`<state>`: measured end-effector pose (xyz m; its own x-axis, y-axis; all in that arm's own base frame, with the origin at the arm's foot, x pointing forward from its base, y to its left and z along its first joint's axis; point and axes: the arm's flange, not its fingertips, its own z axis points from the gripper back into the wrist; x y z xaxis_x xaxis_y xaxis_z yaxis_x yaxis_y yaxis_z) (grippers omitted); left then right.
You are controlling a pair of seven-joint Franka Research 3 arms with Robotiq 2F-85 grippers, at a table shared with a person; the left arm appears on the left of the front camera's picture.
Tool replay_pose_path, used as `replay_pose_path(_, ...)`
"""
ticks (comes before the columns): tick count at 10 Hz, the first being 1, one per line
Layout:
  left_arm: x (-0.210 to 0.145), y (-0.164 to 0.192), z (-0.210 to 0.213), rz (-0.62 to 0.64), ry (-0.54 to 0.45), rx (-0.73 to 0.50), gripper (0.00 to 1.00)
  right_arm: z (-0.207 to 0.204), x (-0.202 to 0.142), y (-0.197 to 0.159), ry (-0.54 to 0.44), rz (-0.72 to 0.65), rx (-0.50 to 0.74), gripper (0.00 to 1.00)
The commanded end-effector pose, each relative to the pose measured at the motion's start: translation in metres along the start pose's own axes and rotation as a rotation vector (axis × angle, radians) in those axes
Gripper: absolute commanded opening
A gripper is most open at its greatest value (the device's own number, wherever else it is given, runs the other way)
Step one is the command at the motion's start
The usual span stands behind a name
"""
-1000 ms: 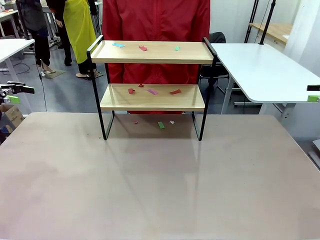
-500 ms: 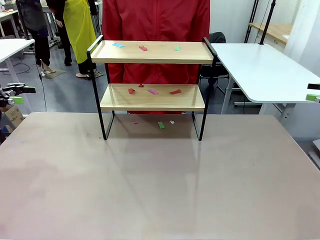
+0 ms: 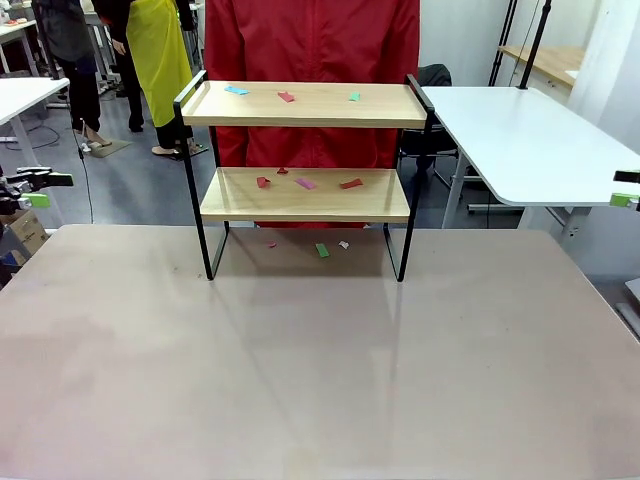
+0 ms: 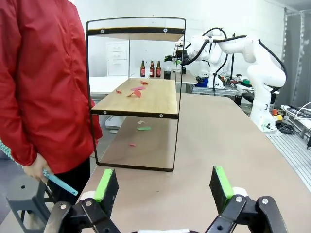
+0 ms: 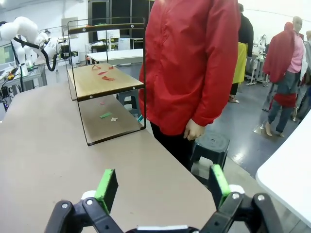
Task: Clean the shelf.
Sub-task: Pick up the Duster handed by the human.
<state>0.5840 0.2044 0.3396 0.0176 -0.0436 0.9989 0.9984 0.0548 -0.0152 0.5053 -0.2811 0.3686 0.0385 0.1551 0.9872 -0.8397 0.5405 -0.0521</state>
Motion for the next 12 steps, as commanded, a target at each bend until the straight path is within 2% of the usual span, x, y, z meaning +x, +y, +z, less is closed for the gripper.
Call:
replay_pose_path(1,0.0017,-0.0002,0.0004,-0.003,0.002,0.0,1.0,-0.0008,0.0057,0.0005,-0.003,-0.009,-0.01,1.0)
replay_pose_path(12,0.0017,-0.0002,0.0004,-0.003,0.002,0.0,1.0,-0.0008,0.0057,0.0005,-0.003,-0.009,-0.01,1.0)
